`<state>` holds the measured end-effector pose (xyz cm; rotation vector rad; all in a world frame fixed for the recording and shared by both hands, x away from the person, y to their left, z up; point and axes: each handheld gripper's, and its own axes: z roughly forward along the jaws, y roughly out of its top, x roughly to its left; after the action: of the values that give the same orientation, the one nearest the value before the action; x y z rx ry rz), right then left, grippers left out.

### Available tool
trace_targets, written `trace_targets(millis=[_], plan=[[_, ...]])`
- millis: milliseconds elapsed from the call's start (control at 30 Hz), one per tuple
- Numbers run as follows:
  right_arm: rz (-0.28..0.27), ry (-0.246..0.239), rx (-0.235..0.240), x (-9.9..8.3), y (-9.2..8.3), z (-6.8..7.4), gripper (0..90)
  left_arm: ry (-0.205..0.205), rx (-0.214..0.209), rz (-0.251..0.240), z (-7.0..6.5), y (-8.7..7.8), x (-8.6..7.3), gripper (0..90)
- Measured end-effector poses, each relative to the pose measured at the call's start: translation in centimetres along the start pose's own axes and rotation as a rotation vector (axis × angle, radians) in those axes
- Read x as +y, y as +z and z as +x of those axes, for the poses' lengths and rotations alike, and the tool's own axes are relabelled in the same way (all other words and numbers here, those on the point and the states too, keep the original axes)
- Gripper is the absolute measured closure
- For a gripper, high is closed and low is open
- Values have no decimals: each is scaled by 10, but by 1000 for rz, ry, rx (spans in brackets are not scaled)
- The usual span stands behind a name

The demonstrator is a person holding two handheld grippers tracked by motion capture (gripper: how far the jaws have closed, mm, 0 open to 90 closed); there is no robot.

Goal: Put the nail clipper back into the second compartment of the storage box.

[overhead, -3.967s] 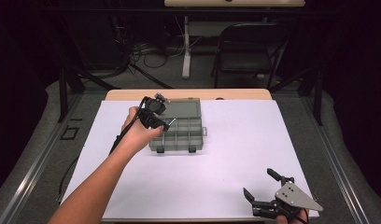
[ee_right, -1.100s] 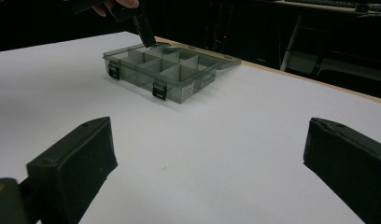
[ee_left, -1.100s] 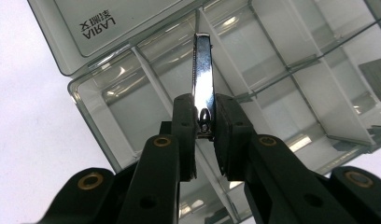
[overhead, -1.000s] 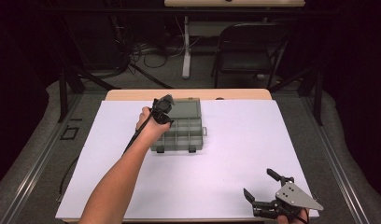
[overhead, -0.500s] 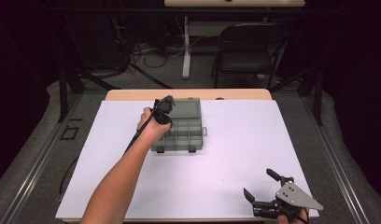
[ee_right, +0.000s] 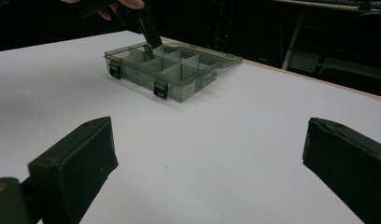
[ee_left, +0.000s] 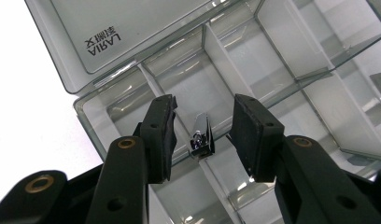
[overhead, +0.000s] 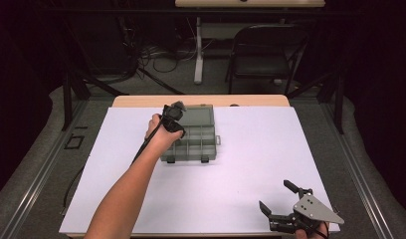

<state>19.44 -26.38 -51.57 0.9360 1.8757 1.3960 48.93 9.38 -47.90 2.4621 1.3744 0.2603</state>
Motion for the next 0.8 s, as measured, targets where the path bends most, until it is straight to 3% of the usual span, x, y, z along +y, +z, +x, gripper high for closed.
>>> trace_targets(millis=[467, 767, 800], plan=[[-1, 0, 1, 0, 0, 0, 23, -28, -20, 77, 2, -5, -4, 775], [-2, 6, 0, 0, 0, -1, 23, -31, -7, 66, 1, 3, -2, 802], [-6, 7, -1, 0, 0, -1, 24, -27, -6, 62, 1, 4, -1, 842]])
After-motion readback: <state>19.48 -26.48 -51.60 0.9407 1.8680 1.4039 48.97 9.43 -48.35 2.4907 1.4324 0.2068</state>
